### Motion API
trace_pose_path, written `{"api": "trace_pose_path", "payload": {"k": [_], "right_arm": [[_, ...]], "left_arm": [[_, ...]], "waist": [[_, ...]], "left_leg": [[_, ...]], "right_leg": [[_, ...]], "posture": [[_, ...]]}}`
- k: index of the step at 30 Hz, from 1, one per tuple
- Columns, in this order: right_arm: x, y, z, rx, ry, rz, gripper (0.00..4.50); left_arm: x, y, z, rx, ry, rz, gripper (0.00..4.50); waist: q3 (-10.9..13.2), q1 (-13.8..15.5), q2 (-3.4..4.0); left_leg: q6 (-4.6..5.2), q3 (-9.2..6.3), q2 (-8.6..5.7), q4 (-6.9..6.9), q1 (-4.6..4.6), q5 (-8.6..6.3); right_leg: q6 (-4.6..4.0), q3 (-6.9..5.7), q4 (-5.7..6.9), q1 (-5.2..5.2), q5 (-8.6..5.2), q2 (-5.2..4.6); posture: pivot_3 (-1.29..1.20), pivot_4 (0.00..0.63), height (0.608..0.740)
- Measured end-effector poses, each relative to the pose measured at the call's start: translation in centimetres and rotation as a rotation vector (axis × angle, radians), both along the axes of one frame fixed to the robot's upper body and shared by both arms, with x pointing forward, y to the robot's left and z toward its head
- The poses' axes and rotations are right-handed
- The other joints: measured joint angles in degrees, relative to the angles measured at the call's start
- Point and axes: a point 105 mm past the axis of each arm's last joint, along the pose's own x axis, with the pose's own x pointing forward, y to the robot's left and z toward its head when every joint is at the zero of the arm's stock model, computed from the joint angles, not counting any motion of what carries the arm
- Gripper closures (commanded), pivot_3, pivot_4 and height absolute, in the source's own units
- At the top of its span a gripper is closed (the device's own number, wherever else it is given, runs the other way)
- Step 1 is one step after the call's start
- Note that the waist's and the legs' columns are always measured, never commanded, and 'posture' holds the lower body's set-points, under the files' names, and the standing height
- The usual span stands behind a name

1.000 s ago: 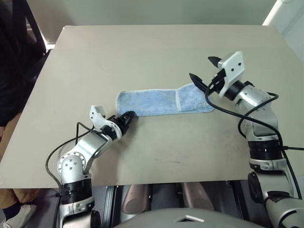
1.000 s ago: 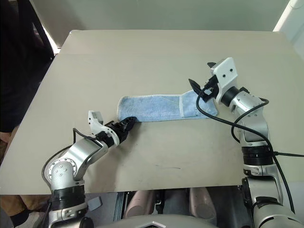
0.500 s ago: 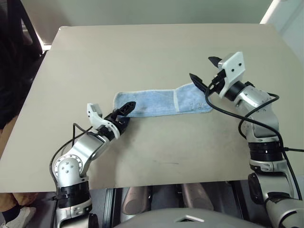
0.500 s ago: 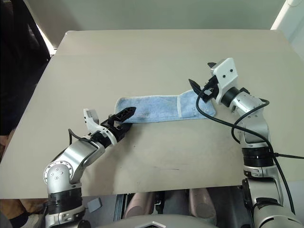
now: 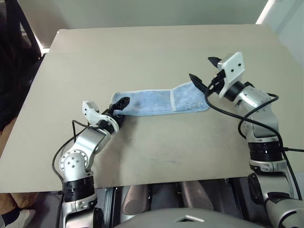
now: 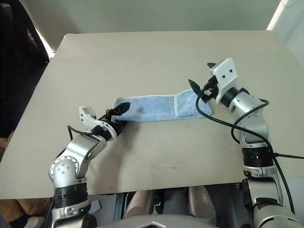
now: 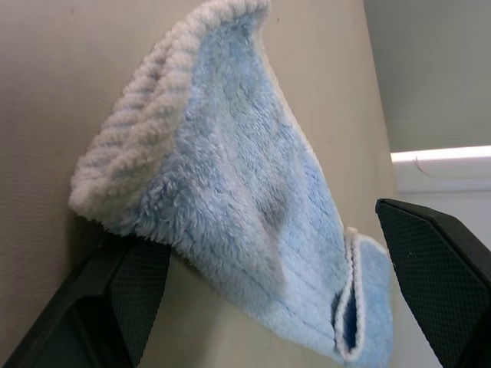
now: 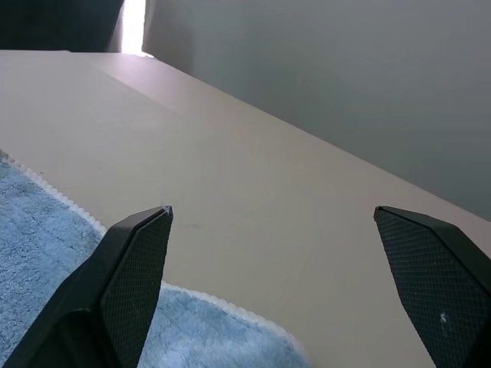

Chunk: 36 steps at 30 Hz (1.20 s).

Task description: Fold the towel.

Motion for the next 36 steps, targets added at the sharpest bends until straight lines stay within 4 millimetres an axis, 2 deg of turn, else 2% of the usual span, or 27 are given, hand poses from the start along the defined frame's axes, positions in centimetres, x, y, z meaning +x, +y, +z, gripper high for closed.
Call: {"api": "trace_pose_path", "payload": {"k": [3, 6, 10, 13, 16, 18, 25, 28, 30, 32, 36], "right_arm": [[0.0, 0.0, -0.1, -0.001, 0.003, -0.001, 0.05], [-0.1, -0.2, -0.6, -0.001, 0.017, -0.005, 0.05], [-0.1, -0.2, -0.7, -0.001, 0.017, -0.007, 0.05], [-0.1, -0.2, -0.6, 0.0, 0.015, -0.009, 0.05], [-0.1, -0.3, -0.7, 0.0, 0.016, -0.012, 0.05], [-0.1, -0.3, -0.8, 0.0, 0.019, -0.013, 0.05], [-0.1, -0.4, -0.8, 0.001, 0.02, -0.02, 0.05], [0.0, -1.3, -1.1, 0.001, 0.027, -0.062, 0.05], [0.3, -2.5, -1.3, -0.012, 0.03, -0.114, 0.05], [0.8, -4.0, -1.6, -0.019, 0.037, -0.186, 0.05], [1.3, -6.0, -2.1, 0.0, 0.057, -0.283, 0.05]], "left_arm": [[0.8, 0.5, 0.0, 0.014, 0.001, 0.027, 0.02], [1.3, 1.0, 0.0, 0.021, 0.007, 0.043, 0.61], [1.4, 1.7, -0.6, 0.031, 0.027, 0.071, 2.1], [1.4, 2.0, -0.8, 0.038, 0.034, 0.087, 3.2], [1.4, 2.2, -0.9, 0.026, 0.035, 0.105, 4.35], [1.4, 2.3, -0.5, 0.012, 0.012, 0.113, 4.46], [1.3, 3.8, 0.7, 0.009, -0.064, 0.143, 4.46], [1.3, 5.9, 2.7, 0.076, -0.152, 0.163, 4.46], [1.3, 6.6, 4.5, 0.151, -0.228, 0.142, 4.46], [1.4, 5.3, 6.6, 0.232, -0.32, 0.053, 4.46], [1.3, 0.2, 9.3, 0.373, -0.474, -0.189, 4.46]], "waist": [[0.0, -0.3, 0.0], [0.0, -0.3, 0.01], [0.0, -0.5, 0.01], [0.0, -0.5, -0.01], [0.0, -0.5, -0.01], [0.0, -0.4, 0.0], [0.0, -0.3, -0.02], [0.0, -0.1, -0.05], [0.0, 0.1, -0.05], [0.0, 0.5, -0.05], [0.0, 1.4, -0.05]], "left_leg": [[-0.48, -0.1, 0.0, -0.04, 0.2, -0.28], [-0.5, -0.13, 0.0, -0.03, 0.19, -0.3], [-0.48, -0.13, -0.01, -0.04, 0.13, -0.34], [0.08, -0.14, -0.01, -0.03, 0.01, -0.21], [0.14, -0.13, -0.01, -0.02, -0.23, -0.36], [-0.33, -0.13, -0.01, 0.0, -0.37, -0.19], [-0.3, -0.13, 0.03, 0.07, -0.74, -0.26], [-0.27, -0.14, 0.08, 0.1, -0.83, -0.28], [-0.2, -0.15, 0.07, 0.15, -0.86, -0.35], [-0.06, -0.15, 0.05, 0.23, -0.91, -0.56], [0.12, -0.15, -0.06, 0.45, -0.99, -0.68]], "right_leg": [[-0.02, 0.04, -0.02, 0.16, -0.02, 0.05], [-0.02, 0.05, -0.02, 0.16, -0.02, 0.06], [-0.02, 0.07, -0.06, 0.08, -0.02, 0.09], [-0.05, 0.07, -0.07, -0.05, -0.11, 0.11], [-0.01, 0.07, -0.06, -0.31, -0.34, 0.13], [0.03, 0.06, -0.01, -0.44, -0.53, 0.13], [-0.42, 0.03, 0.01, -0.71, -0.54, 0.13], [-0.48, -0.04, 0.01, -0.76, -0.58, 0.13], [-0.48, -0.04, 0.01, -0.76, -0.59, 0.11], [-0.45, -0.04, -0.01, -0.74, -0.58, 0.07], [-0.34, -0.04, -0.02, -0.68, -0.52, -0.08]], "posture": [[0.0, 0.15, 0.736], [0.0, 0.15, 0.736], [0.0, 0.15, 0.736], [0.0, 0.15, 0.736], [0.0, 0.15, 0.736], [0.0, 0.15, 0.736], [0.0, 0.15, 0.736], [0.0, 0.15, 0.736], [0.0, 0.15, 0.736], [0.0, 0.15, 0.736], [0.0, 0.15, 0.736]]}}
